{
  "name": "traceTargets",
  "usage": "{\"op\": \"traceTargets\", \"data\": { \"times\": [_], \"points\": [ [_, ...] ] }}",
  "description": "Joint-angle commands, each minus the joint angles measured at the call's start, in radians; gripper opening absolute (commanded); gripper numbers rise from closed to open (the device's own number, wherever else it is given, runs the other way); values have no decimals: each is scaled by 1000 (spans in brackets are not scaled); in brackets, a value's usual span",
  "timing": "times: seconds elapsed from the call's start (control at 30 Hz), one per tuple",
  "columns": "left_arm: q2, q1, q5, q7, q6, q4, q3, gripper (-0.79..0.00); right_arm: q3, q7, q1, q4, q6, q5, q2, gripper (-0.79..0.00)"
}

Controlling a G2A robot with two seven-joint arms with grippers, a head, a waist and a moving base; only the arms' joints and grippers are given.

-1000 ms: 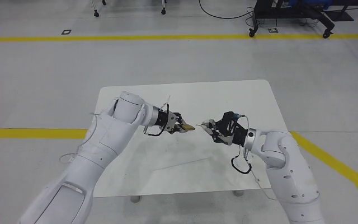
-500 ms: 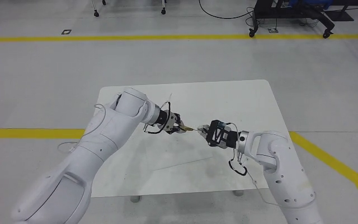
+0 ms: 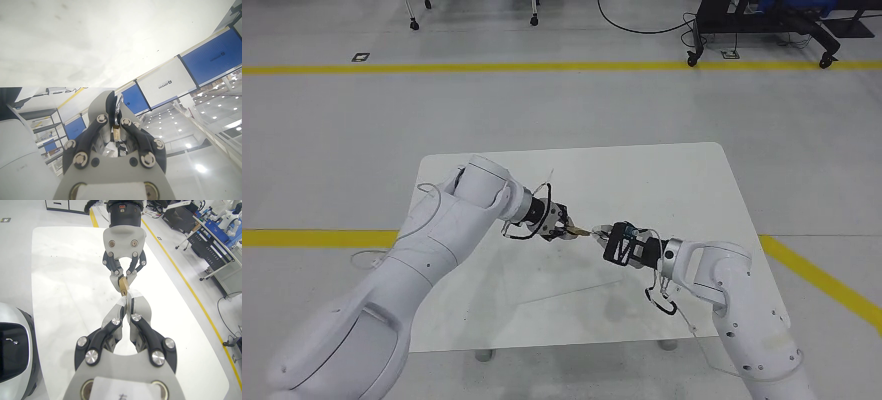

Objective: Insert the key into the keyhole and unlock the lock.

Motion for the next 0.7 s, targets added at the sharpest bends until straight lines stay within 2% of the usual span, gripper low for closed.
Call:
{"op": "traceTargets", "data": {
  "times": [0.0, 0.67],
  "points": [
    [-3, -7, -5, -4, -4, 12, 4, -785, -1, -4, 1, 4, 3, 0, 1, -785],
    [-25, -34, -25, -31, -31, 74, 46, -785, -29, 3, 0, -9, 45, -22, 11, -785]
  ]
}}
